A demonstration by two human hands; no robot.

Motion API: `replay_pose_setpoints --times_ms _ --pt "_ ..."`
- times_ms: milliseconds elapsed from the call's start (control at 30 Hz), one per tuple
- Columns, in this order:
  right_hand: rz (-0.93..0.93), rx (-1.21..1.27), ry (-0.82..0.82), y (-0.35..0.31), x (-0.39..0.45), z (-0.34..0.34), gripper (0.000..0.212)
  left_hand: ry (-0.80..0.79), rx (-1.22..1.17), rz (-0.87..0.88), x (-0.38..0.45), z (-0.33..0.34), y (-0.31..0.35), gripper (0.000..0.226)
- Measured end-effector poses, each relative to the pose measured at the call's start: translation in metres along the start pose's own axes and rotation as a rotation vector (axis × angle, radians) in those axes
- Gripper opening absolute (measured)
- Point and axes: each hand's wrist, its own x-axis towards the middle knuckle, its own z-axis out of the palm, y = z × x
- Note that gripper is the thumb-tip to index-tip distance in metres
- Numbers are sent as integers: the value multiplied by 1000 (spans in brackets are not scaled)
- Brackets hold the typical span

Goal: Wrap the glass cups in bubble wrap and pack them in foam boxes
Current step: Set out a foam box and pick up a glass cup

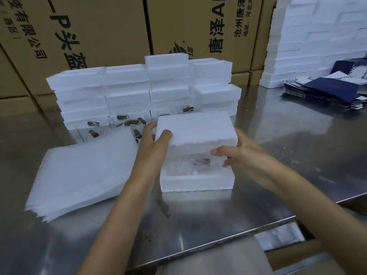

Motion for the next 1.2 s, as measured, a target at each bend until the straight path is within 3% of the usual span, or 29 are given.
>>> replay_pose_setpoints --times_ms 67,200,367,467,1033,1200 --pt "-62 -196 74 1 -7 0 67 -57 104 -13 -4 -4 0 51" --pt "-35 -266 24 8 -13 4 46 -132 381 -86 -8 -8 -8 60" --pt "-58 -341 165 28 -15 4 34 -178 442 -90 -14 -6 -15 61" --pt "-29 -409 202 39 -16 3 46 -215 483 -98 -13 -6 -15 61" --pt "80 -105 226 35 -14 19 36 -78 305 -129 -23 -2 -29 58" --pt "32 63 338 41 -30 25 29 -69 214 -51 -35 4 -26 56"
